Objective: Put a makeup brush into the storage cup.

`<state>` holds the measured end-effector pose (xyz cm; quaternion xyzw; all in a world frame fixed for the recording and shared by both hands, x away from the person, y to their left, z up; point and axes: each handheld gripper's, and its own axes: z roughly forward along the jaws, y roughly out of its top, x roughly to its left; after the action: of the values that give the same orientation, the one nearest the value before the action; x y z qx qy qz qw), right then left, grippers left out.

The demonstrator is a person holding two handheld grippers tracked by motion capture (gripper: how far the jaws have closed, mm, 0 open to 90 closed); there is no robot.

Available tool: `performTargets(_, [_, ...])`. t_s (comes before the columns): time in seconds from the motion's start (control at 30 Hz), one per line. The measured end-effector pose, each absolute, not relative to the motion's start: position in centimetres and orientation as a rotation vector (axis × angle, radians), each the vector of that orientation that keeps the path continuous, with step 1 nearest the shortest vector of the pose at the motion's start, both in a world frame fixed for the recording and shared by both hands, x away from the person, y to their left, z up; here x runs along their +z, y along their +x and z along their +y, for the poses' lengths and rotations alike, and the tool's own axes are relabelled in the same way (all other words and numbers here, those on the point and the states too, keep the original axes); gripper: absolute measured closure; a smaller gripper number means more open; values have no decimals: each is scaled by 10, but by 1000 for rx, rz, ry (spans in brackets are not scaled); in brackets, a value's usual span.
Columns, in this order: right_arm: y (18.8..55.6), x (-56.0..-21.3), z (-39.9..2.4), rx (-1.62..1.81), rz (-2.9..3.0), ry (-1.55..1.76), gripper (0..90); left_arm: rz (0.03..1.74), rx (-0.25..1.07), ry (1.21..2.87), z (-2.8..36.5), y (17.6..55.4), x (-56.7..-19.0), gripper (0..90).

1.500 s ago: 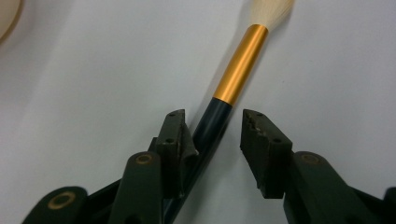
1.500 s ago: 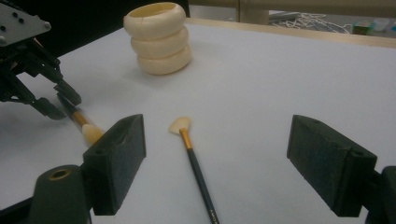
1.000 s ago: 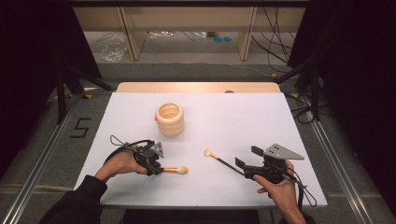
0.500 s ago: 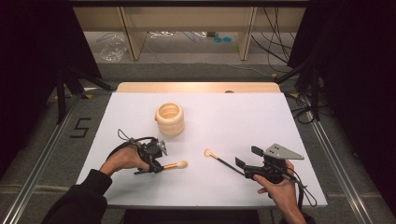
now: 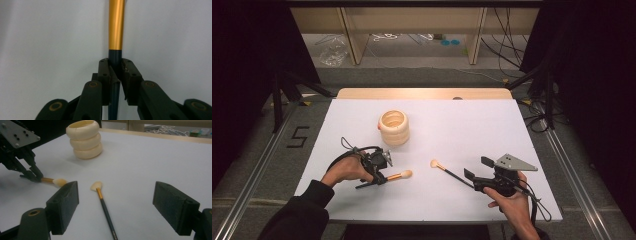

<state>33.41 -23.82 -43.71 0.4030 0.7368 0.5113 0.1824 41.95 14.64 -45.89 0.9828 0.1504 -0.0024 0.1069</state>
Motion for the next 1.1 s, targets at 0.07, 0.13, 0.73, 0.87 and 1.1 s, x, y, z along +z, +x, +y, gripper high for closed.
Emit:
performTargets(0.07, [334,-437,-238,1441,2078,1140,220,446,-8,2889,147,419,-459,784])
performTargets(0.13, [334,-437,-238,1441,2078,1140,220,447,-8,2886,147,419,-459,786])
performTargets(0.73, [334,-436,-240,1415,2085,1136,222,468,-17,2836,151,418,-455,786])
performTargets(0.87, [334,-436,-240,1415,2085,1136,222,490,-5,2811,154,420,-452,786])
performTargets(1.1, [334,-436,-240,1415,2082,1138,222,542,28,2711,158,421,-446,786])
